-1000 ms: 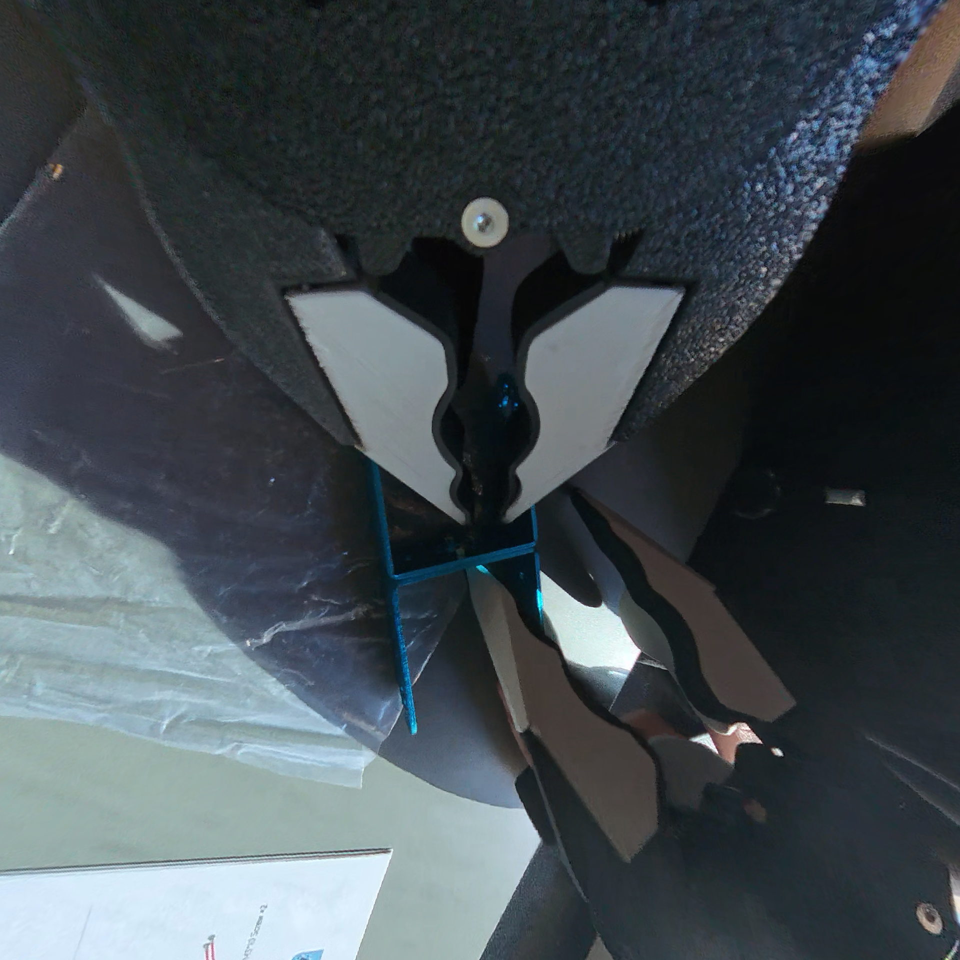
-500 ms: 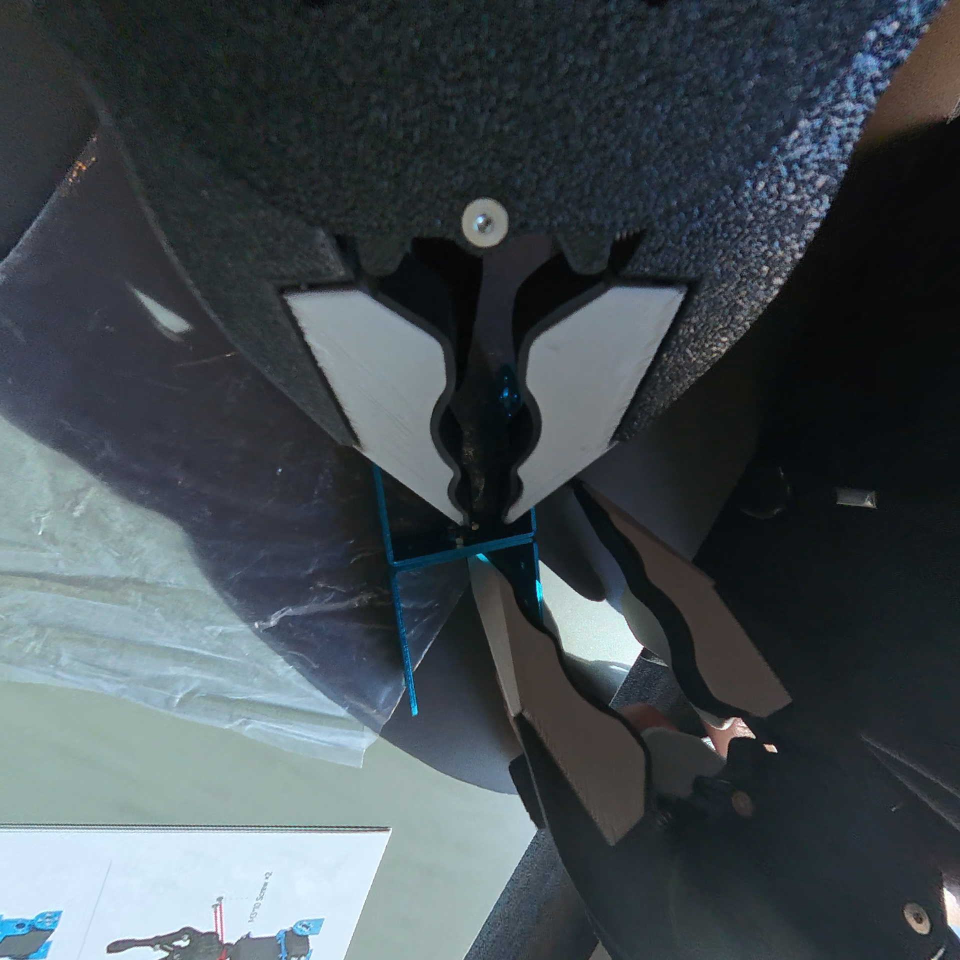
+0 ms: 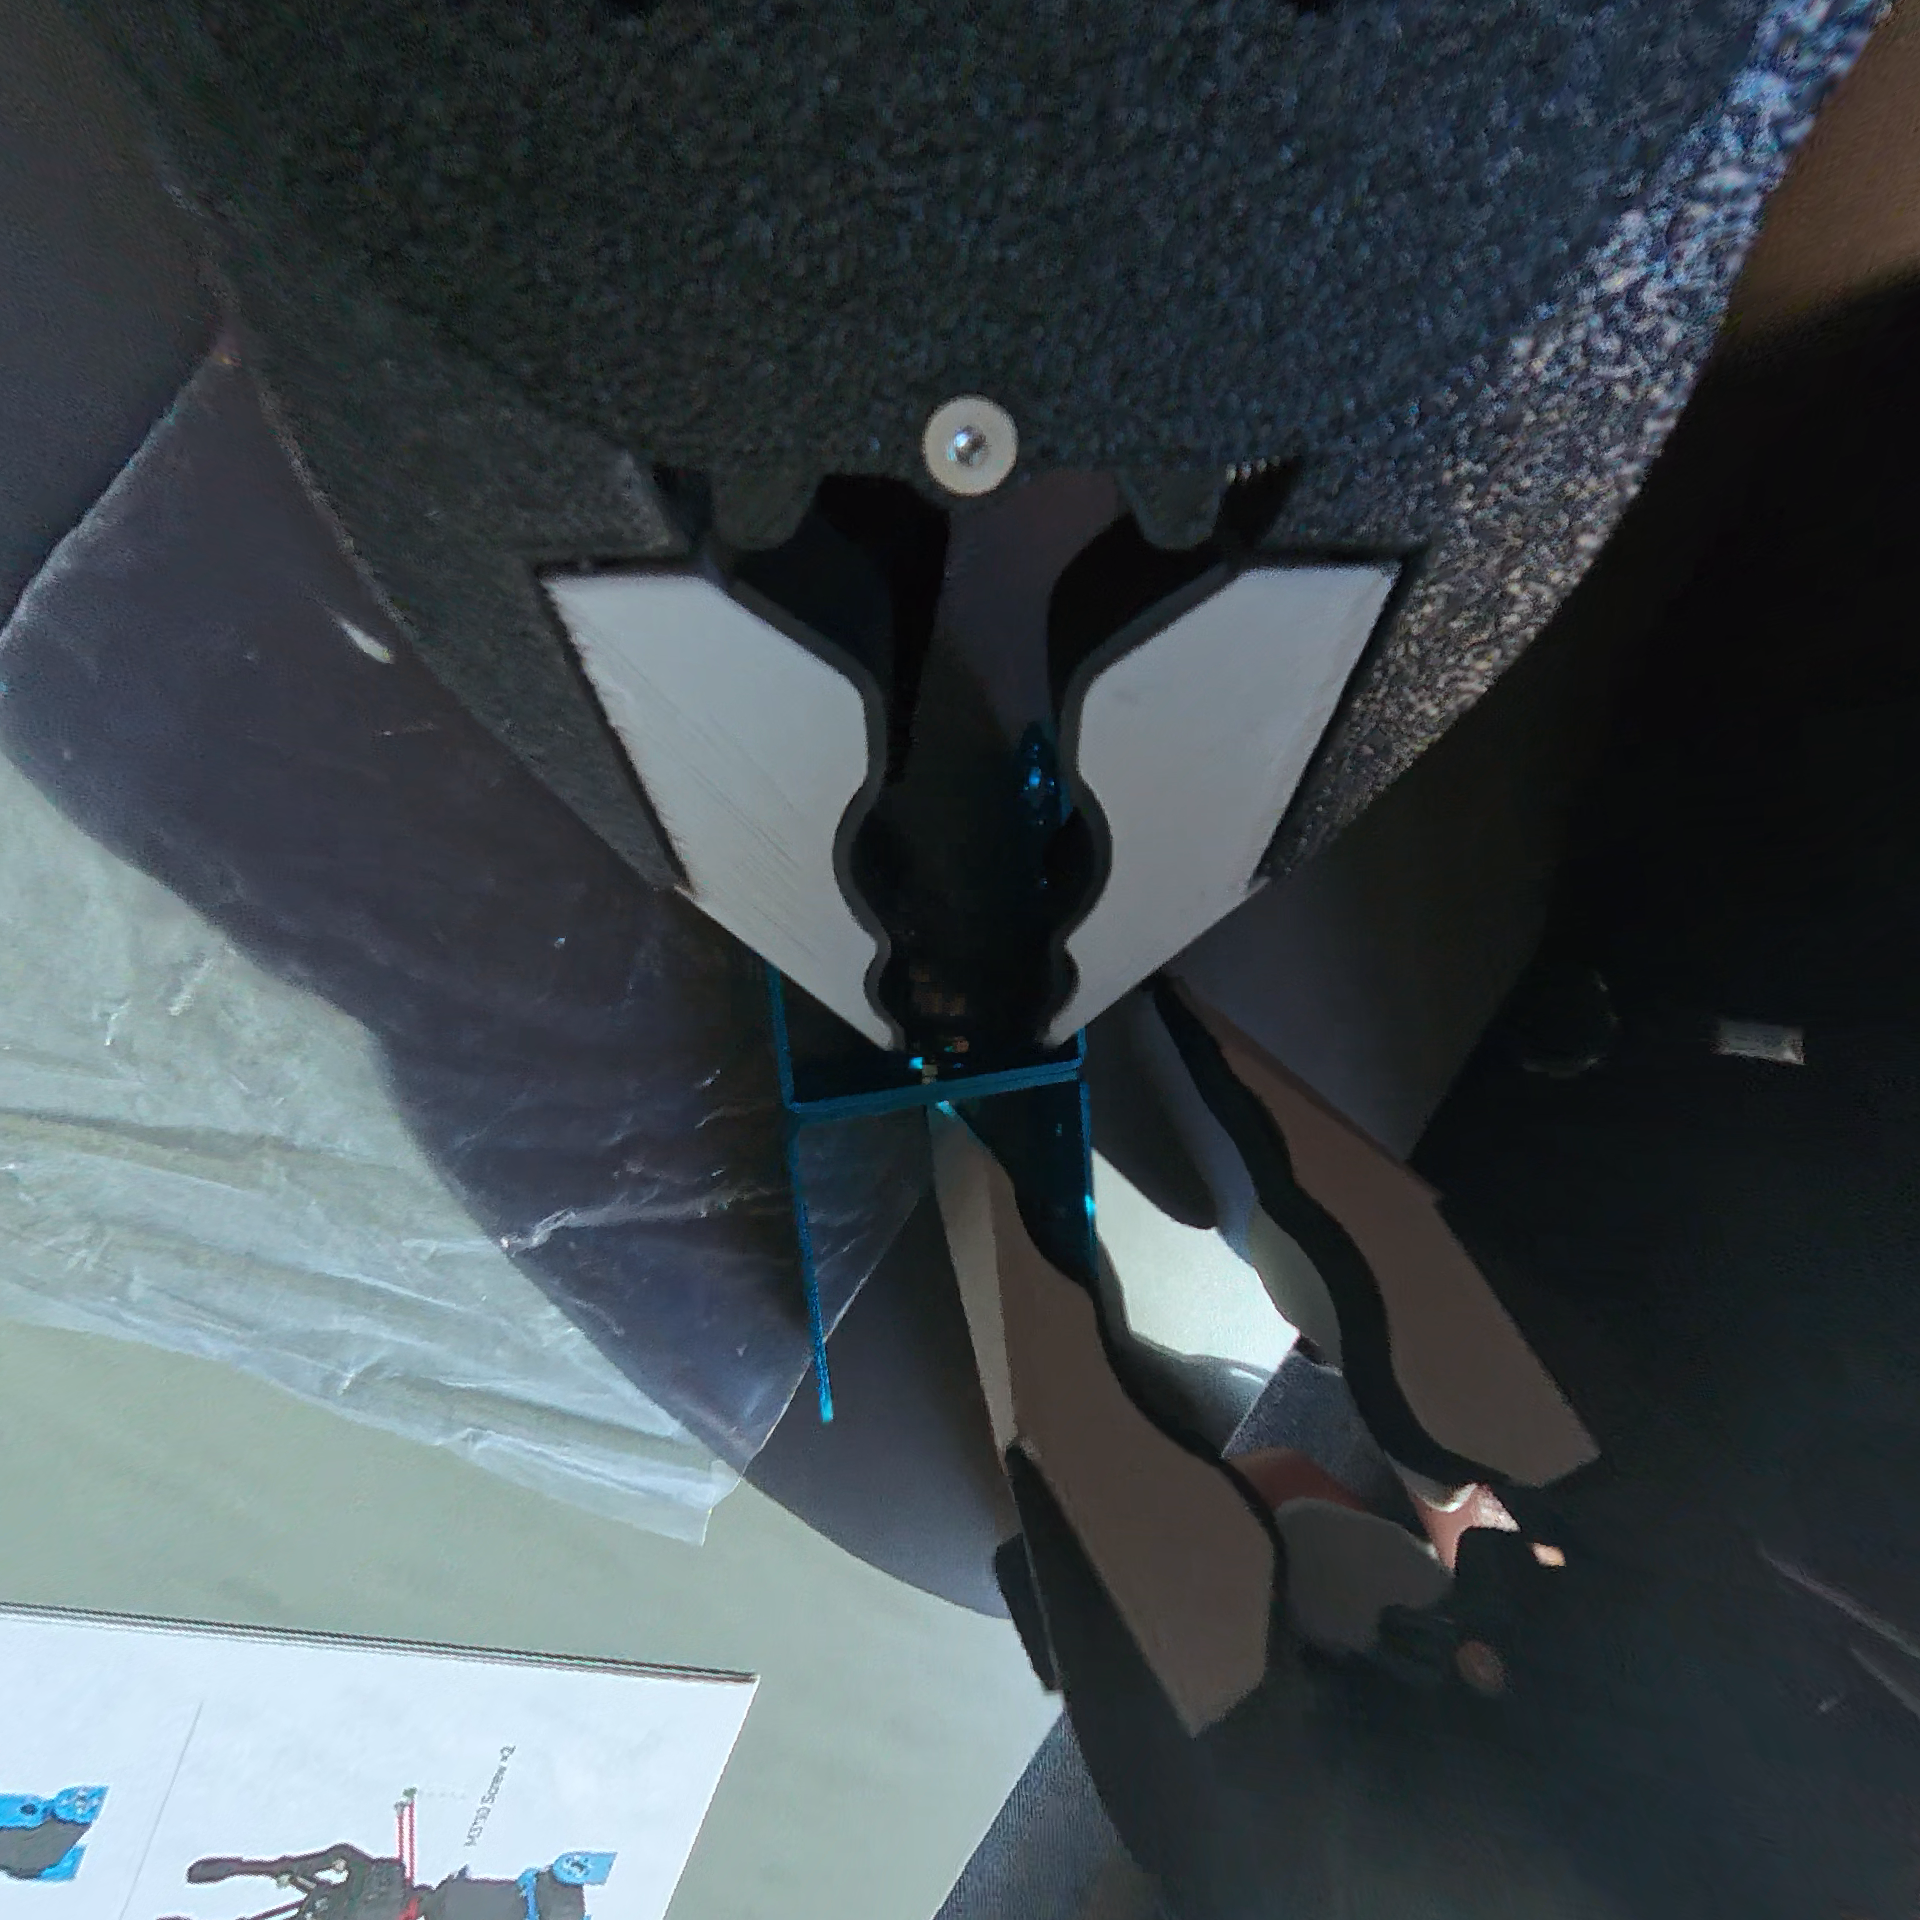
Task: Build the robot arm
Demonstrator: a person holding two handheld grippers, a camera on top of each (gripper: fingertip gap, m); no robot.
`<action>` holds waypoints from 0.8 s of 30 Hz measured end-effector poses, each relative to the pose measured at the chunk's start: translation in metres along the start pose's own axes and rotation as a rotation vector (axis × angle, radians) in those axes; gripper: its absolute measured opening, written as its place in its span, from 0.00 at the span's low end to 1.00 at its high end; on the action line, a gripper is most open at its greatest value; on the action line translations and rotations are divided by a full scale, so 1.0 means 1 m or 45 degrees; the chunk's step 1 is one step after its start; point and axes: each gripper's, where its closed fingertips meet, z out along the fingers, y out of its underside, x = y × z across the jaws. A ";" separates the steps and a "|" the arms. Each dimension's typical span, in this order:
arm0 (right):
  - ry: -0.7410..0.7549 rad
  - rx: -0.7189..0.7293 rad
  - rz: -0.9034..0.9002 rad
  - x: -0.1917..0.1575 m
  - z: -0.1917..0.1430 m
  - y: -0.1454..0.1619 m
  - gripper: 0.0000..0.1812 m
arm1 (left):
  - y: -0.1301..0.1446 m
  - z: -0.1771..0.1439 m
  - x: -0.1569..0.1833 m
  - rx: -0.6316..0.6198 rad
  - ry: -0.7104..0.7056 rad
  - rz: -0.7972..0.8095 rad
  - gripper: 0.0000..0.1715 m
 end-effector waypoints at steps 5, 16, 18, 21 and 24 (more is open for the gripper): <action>0.112 -0.029 -0.132 0.001 -0.013 0.000 0.19 | 0.000 0.000 0.000 0.001 0.006 0.002 0.29; 0.053 -0.060 -0.174 -0.013 -0.003 0.011 0.23 | 0.000 0.000 0.006 0.015 0.039 0.009 0.27; 0.038 -0.043 -0.176 -0.015 0.001 0.009 0.22 | -0.001 0.001 0.006 0.015 0.035 0.027 0.27; 0.033 -0.031 -0.161 -0.013 0.001 0.010 0.21 | -0.002 0.002 0.007 0.017 0.031 0.036 0.27; 0.036 -0.014 -0.163 -0.013 0.001 0.009 0.20 | -0.003 0.002 0.007 0.016 0.034 0.036 0.27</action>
